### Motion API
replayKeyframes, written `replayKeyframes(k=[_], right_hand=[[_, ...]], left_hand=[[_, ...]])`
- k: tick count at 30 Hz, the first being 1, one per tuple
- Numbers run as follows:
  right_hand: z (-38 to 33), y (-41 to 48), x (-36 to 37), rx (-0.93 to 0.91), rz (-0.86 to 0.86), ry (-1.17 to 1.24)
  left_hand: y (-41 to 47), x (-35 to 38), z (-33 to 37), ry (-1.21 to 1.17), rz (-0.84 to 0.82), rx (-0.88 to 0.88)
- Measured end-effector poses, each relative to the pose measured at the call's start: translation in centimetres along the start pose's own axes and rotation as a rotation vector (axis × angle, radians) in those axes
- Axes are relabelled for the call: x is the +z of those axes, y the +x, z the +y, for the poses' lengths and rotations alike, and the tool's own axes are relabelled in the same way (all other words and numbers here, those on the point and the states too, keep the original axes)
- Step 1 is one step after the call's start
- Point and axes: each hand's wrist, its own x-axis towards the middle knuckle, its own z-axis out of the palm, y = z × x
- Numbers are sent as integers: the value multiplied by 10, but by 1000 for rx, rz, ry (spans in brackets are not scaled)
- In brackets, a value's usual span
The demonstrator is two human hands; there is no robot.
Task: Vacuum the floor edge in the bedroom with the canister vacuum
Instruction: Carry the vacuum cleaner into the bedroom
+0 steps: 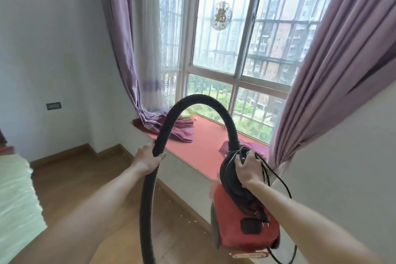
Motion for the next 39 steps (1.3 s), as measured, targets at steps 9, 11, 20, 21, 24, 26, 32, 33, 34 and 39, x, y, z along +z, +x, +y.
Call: replayKeyframes(k=[9,11,20,21,24,26,32,33,34,39], right_hand=[[-90,67,91,-101,-92,37],[-111,77,113,-131,-123,47],[-202,113,225,-262,-287,113],[-211,116,238,-277,-312,127],[-242,133,283,-325,-378,136],[-265,146,317,-351,-418,126],[-328,186,408,-396,-486,190],[-339,192,422,-401,-492,195],[-350,197,434,-407,-496,198],[-393,211,488,-438,-532,233]], left_hand=[[65,-47,-62,-6,128,-109],[74,-60,-79,-7,166,-139],[121,-110,-164,22,325,-318],[127,-115,-171,19,336,-328],[155,-128,-197,1,391,-348],[175,-138,-216,-18,417,-389],[240,-156,-267,-33,492,-485],[249,-157,-273,-49,502,-486],[258,-159,-279,-59,511,-490],[285,-180,-318,-58,536,-558]])
